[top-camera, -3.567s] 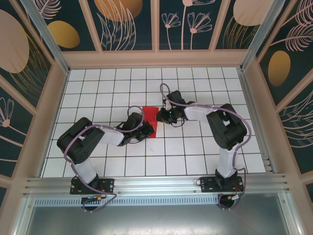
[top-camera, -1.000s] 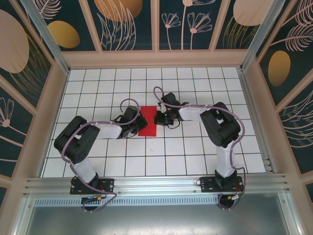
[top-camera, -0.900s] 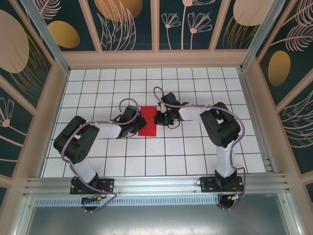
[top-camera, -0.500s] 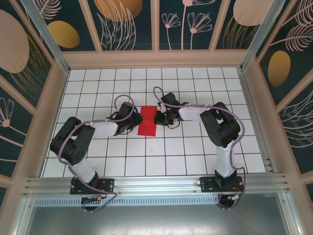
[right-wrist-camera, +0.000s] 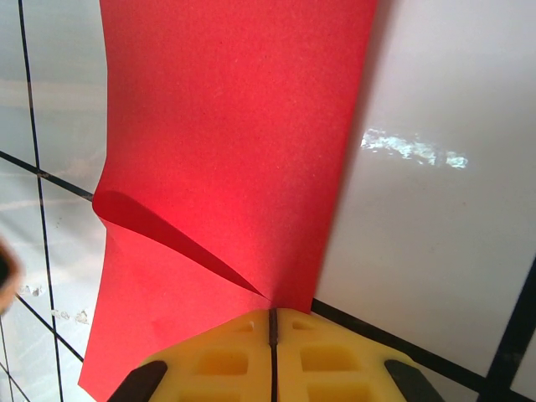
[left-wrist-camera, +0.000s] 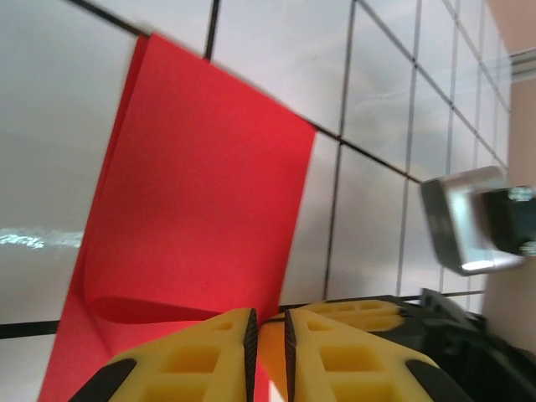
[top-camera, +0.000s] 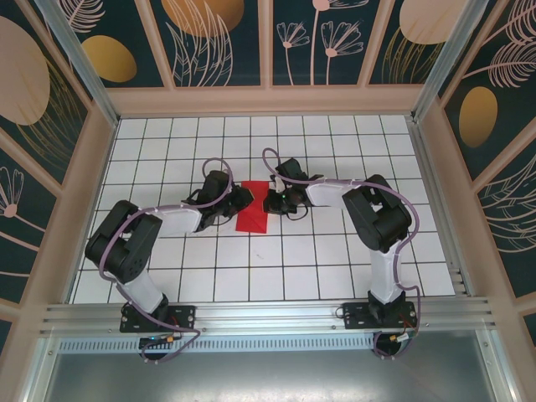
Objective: Fold a paper plane with a square sheet of paper (pick it up from the middle)
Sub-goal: Fold the triangle a second time at the center of the table.
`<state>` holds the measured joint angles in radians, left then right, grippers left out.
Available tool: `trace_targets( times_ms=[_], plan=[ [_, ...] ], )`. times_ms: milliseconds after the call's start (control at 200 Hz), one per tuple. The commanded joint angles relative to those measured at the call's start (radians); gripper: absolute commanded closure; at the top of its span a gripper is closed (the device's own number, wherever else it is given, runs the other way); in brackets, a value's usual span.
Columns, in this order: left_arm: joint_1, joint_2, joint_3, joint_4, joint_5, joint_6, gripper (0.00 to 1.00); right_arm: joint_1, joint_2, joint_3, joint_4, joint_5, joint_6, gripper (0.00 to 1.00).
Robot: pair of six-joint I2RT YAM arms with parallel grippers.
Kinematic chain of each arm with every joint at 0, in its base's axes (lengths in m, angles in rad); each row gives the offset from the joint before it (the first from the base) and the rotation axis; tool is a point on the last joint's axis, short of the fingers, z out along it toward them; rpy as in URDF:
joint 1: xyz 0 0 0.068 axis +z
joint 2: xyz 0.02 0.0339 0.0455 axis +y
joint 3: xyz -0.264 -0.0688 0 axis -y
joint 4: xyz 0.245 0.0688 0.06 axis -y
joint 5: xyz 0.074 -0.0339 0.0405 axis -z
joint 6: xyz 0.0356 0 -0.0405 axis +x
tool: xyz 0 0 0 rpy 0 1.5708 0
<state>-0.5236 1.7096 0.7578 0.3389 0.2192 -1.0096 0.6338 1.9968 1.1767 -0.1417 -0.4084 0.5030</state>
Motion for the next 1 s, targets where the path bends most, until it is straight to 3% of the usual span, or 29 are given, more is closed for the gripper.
trace_targets(
  times_ms=[0, 275, 711, 996],
  plan=[
    [0.001, 0.047, 0.028, -0.044, -0.025, 0.019, 0.8, -0.01, 0.088, -0.029, -0.097, 0.115, -0.022, 0.9],
    [0.001, 0.086, 0.035, -0.15, -0.157, 0.032, 0.83, -0.011, 0.09, -0.024, -0.102, 0.115, -0.026, 0.9],
    [0.0, 0.11, -0.041, -0.113, -0.129, -0.01, 0.89, -0.009, -0.052, 0.103, -0.075, 0.0, -0.04, 0.89],
    [0.0, 0.119, -0.05, -0.114, -0.124, -0.021, 0.89, 0.061, -0.113, 0.08, -0.102, 0.037, -0.044, 0.88]
  ],
)
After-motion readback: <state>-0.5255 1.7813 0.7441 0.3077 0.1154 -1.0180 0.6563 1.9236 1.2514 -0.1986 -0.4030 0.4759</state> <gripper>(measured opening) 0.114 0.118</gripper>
